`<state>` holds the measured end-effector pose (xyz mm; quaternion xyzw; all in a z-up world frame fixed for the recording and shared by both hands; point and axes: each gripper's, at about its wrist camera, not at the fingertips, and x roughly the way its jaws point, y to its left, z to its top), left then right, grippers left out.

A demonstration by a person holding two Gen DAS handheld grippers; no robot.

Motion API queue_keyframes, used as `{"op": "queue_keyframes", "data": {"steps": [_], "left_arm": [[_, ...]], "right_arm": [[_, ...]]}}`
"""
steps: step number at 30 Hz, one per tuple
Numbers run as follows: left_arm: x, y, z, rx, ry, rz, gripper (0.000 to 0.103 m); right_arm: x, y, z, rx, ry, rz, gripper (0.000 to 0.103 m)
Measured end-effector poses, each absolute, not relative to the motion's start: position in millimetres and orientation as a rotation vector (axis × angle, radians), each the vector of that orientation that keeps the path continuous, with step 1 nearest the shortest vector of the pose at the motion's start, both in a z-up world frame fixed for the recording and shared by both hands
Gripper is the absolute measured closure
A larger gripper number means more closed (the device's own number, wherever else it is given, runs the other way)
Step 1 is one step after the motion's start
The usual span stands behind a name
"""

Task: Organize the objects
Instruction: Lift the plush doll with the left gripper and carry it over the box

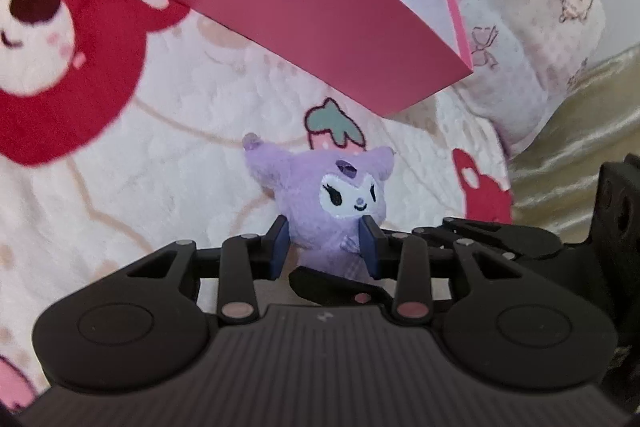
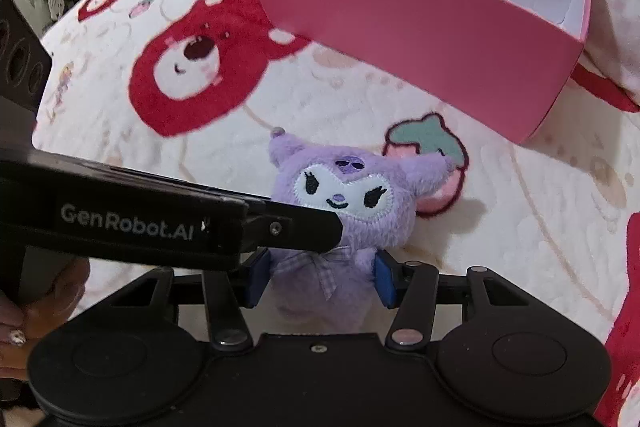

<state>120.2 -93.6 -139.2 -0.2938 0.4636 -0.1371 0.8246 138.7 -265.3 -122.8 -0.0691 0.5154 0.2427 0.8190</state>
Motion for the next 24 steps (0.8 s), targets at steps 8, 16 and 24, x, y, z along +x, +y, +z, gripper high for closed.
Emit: {"op": "queue_keyframes", "data": {"steps": [8, 16, 24], "left_arm": [[111.6, -84.5, -118.8, -0.579, 1.005, -0.286, 0.068], [95.5, -75.9, -97.0, -0.558, 1.014, -0.299, 0.068], [83.3, -74.8, -68.1, -0.522, 0.999, -0.336, 0.069]], "right_arm": [[136.0, -251.3, -112.6, -0.058, 1.127, 0.492, 0.046], [117.9, -239.4, -96.9, -0.049, 1.077, 0.504, 0.045], [101.1, -240.1, -74.6, -0.006, 1.008, 0.516, 0.045]]}}
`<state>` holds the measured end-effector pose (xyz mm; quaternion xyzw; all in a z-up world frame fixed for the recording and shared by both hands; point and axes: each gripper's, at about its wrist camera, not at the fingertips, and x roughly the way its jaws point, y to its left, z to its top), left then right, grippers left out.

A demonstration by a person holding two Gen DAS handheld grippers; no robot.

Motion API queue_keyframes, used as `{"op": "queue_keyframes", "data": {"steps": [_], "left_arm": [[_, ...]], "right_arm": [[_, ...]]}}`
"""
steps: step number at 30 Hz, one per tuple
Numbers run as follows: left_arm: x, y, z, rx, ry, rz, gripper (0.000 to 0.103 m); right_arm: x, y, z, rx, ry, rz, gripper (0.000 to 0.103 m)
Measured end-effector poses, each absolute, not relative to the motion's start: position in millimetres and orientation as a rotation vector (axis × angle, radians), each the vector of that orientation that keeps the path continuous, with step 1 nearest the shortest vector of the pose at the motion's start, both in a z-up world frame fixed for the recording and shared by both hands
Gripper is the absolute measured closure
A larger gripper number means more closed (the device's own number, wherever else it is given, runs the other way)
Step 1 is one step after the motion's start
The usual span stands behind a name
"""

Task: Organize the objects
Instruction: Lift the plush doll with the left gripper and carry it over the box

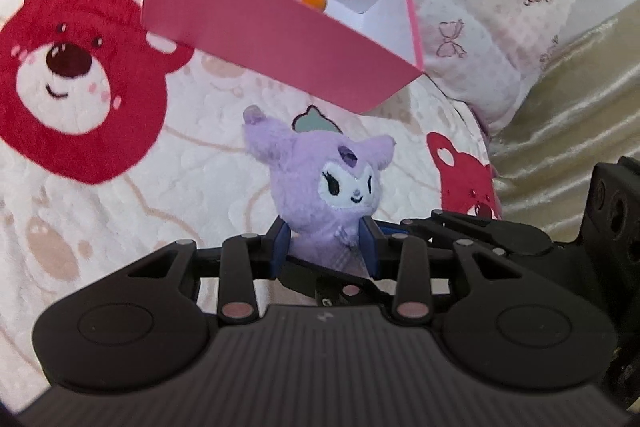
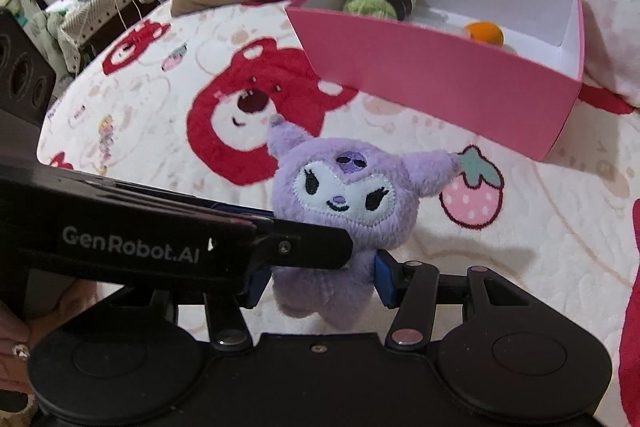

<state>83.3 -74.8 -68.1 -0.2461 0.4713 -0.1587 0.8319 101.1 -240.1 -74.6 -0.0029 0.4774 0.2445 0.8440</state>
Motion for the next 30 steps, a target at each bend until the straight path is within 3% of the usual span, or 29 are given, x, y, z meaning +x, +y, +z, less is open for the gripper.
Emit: {"op": "queue_keyframes", "data": {"steps": [20, 30], "left_arm": [[79.4, -62.0, 33.2, -0.396, 0.868, -0.411, 0.069], [116.5, -47.9, 74.3, -0.4, 0.785, -0.421, 0.069]], "right_arm": [[76.4, -233.8, 13.1, 0.054, 0.813, 0.45, 0.045], [103.1, -234.5, 49.4, 0.099, 0.699, 0.447, 0.045]]}}
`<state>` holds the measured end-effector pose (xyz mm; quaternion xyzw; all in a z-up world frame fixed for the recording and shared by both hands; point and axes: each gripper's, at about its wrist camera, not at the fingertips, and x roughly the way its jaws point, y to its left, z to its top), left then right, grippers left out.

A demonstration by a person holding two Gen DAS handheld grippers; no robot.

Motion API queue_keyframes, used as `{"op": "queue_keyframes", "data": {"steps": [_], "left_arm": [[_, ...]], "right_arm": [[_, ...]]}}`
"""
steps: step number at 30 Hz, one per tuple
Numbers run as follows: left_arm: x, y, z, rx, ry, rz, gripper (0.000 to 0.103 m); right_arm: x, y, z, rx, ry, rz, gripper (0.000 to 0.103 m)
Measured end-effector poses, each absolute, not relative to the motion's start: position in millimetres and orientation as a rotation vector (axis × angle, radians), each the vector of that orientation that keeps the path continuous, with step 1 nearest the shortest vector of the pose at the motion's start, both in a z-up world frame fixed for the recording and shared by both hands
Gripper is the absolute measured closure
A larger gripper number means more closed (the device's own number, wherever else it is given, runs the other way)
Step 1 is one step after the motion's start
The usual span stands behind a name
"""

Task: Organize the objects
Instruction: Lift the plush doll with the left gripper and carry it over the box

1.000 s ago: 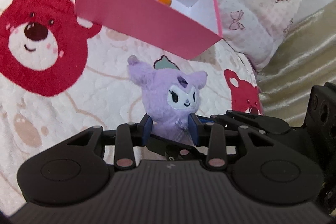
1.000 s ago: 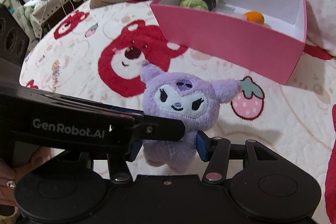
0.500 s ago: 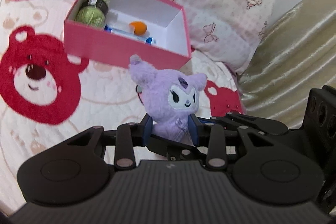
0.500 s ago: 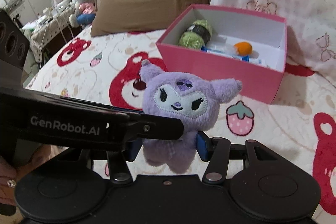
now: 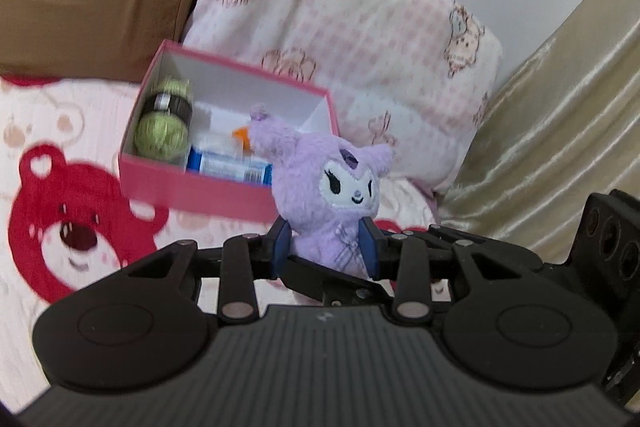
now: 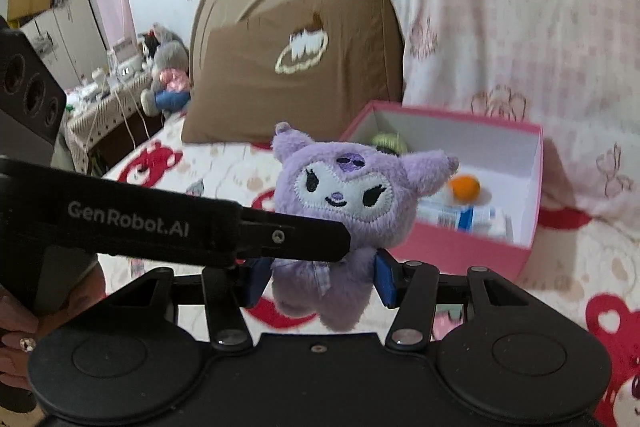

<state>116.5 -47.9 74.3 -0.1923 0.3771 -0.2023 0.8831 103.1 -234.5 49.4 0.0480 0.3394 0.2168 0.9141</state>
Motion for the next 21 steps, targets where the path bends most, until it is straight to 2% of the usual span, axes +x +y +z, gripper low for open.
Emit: {"op": "queue_keyframes", "data": {"steps": [13, 21], "left_arm": [[193.5, -57.6, 89.1, -0.328, 0.723, -0.429, 0.067], [247.8, -60.1, 54.7, -0.383, 0.719, -0.404, 0.067]], "right_arm": [[173.6, -247.2, 70.0, 0.17, 0.66, 0.378, 0.046], [216.0, -257.7, 55.5, 0.171, 0.642, 0.29, 0.046]]}}
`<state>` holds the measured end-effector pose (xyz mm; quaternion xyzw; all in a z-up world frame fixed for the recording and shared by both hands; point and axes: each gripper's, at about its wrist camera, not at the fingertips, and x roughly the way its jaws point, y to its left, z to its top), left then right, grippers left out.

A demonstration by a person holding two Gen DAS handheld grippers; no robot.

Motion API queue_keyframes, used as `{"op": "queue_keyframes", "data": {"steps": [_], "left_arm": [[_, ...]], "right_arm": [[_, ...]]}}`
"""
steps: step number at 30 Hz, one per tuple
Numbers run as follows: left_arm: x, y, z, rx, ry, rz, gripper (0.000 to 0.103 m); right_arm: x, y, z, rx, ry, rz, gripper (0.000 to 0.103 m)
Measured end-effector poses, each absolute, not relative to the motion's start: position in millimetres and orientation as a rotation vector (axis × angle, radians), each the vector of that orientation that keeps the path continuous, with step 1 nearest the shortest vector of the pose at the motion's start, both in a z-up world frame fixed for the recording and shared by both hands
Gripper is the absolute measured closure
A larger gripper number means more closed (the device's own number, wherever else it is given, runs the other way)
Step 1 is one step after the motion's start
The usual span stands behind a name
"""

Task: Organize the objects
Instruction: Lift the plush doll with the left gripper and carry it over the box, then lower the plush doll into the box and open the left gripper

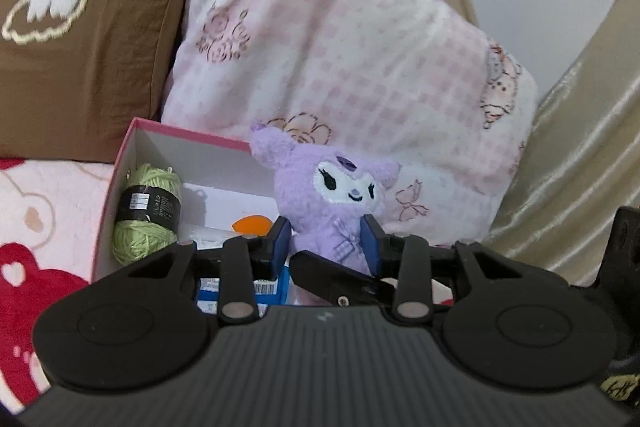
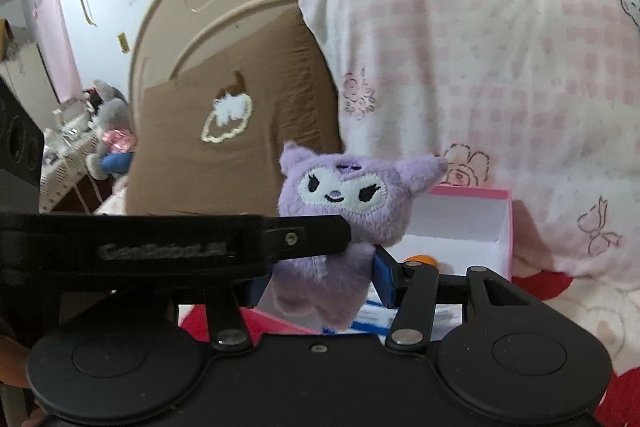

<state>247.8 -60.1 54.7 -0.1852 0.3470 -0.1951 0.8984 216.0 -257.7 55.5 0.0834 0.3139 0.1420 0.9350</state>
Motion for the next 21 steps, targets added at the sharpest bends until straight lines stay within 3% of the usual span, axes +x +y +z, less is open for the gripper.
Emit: {"op": "queue_keyframes", "data": {"steps": [14, 21], "left_arm": [[316.6, -54.2, -28.7, -0.337, 0.787, -0.326, 0.067], [344.5, -51.5, -52.9, -0.331, 0.847, -0.292, 0.068]], "right_arm": [[288.4, -267.1, -35.5, 0.238, 0.673, 0.312, 0.048], [327.9, -258.2, -60.1, 0.21, 0.774, 0.304, 0.048]]}}
